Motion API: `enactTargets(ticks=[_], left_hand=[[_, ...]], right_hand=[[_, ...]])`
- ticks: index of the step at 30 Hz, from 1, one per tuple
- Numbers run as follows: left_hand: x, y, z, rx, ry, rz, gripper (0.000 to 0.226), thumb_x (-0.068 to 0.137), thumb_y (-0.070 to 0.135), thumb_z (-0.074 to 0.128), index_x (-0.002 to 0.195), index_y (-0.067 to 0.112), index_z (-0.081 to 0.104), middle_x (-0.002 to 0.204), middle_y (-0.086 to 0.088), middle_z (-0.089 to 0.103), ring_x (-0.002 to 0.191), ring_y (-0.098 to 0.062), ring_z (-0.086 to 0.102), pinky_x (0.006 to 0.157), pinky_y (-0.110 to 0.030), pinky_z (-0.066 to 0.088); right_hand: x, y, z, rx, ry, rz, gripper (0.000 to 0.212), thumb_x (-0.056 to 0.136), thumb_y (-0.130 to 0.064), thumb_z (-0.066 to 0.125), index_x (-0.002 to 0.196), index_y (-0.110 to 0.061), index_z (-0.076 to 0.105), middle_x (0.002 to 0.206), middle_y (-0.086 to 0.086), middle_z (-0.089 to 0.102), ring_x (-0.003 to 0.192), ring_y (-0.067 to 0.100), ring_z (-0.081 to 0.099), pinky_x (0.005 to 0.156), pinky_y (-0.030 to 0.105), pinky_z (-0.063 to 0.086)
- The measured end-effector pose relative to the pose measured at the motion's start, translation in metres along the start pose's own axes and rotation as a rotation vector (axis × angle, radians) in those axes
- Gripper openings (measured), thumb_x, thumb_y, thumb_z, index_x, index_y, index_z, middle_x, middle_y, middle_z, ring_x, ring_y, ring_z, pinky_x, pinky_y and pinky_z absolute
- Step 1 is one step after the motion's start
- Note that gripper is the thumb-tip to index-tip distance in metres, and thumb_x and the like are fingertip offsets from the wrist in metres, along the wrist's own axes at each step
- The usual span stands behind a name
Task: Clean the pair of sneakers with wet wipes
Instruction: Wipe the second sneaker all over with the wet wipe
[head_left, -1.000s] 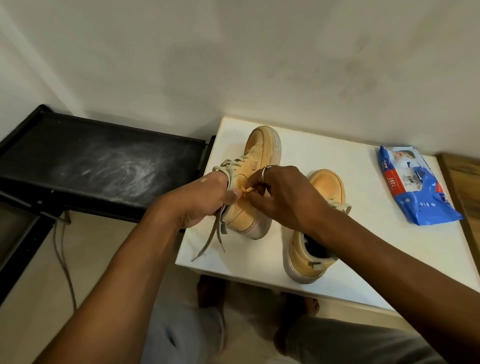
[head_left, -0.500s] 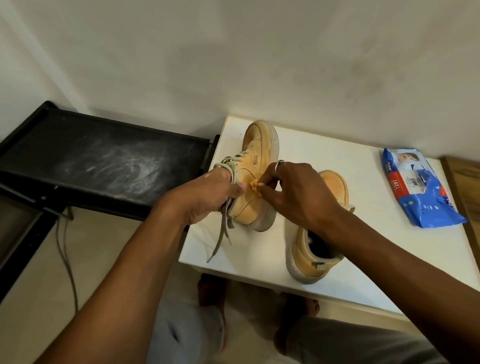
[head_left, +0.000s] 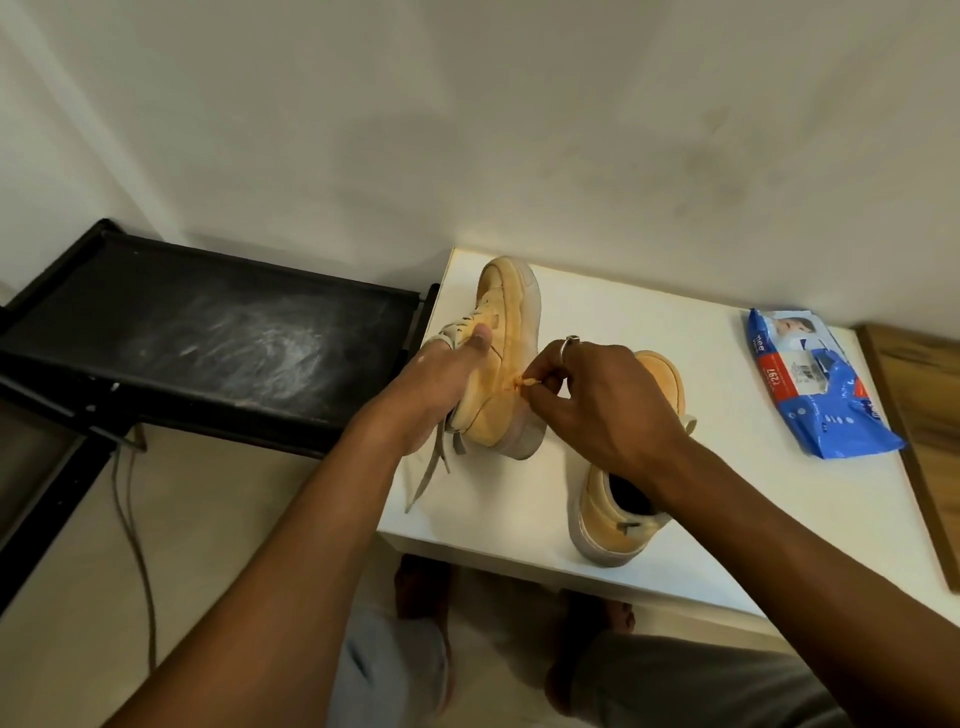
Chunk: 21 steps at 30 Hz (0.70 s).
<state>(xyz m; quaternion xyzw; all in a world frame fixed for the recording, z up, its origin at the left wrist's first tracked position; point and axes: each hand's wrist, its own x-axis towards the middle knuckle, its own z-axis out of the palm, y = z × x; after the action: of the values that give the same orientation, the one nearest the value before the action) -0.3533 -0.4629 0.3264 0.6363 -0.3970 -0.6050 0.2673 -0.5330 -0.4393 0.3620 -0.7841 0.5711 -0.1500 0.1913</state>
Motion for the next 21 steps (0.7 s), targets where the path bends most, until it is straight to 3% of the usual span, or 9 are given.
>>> enactTargets(ticks=[4,8,12,15,18,21], left_hand=[[-0.005,0.007,-0.002,-0.510,-0.021,0.021,0.059,0.090,0.063,0.046,0.129,0.021,0.055,0.117,-0.005,0.068,0.105,-0.026,0.067,0.090,-0.048,0.054],[-0.008,0.011,-0.002,-0.800,-0.061,0.037,0.049,0.096,0.051,0.046,0.128,0.016,0.058,0.118,-0.013,0.068,0.108,-0.032,0.065,0.094,-0.052,0.050],[-0.011,0.014,0.002,-0.994,-0.188,0.072,0.050,0.098,0.043,0.046,0.133,0.008,0.054,0.126,-0.019,0.062,0.117,-0.036,0.060,0.099,-0.052,0.046],[-0.013,0.018,0.007,-1.093,-0.258,0.097,0.050,0.097,0.034,0.051,0.138,0.007,0.048,0.132,-0.021,0.057,0.121,-0.035,0.056,0.097,-0.045,0.048],[-0.017,0.021,0.011,-1.082,-0.304,0.166,0.048,0.096,0.029,0.053,0.138,0.007,0.046,0.128,-0.018,0.058,0.111,-0.030,0.059,0.097,-0.038,0.043],[-0.021,0.022,0.014,-1.045,-0.325,0.242,0.049,0.097,0.022,0.053,0.142,0.006,0.040,0.133,-0.020,0.055,0.112,-0.030,0.059,0.095,-0.037,0.048]], right_hand=[[-0.004,-0.010,-0.024,0.097,0.188,0.043,0.010,0.089,-0.040,0.064,0.093,-0.032,0.069,0.076,-0.020,0.062,0.066,0.004,0.057,0.060,0.022,0.047],[-0.007,-0.019,-0.026,0.110,0.222,-0.003,0.008,0.088,-0.042,0.066,0.089,-0.034,0.067,0.071,-0.021,0.058,0.062,0.002,0.055,0.055,0.015,0.039],[-0.004,-0.020,-0.010,0.112,0.282,-0.040,0.007,0.088,-0.040,0.068,0.086,-0.032,0.067,0.069,-0.025,0.055,0.068,-0.006,0.054,0.055,0.011,0.035],[0.002,-0.020,-0.007,0.157,0.405,-0.073,0.005,0.088,-0.030,0.071,0.089,-0.026,0.071,0.071,-0.022,0.056,0.064,-0.001,0.053,0.059,0.009,0.037],[0.009,-0.019,-0.008,0.173,0.512,-0.077,0.006,0.088,-0.025,0.071,0.092,-0.022,0.074,0.076,-0.015,0.062,0.065,0.005,0.054,0.062,0.014,0.042],[0.015,-0.016,-0.009,0.185,0.556,-0.052,0.011,0.089,-0.023,0.068,0.097,-0.019,0.075,0.080,-0.009,0.066,0.068,0.007,0.057,0.064,0.022,0.048]])
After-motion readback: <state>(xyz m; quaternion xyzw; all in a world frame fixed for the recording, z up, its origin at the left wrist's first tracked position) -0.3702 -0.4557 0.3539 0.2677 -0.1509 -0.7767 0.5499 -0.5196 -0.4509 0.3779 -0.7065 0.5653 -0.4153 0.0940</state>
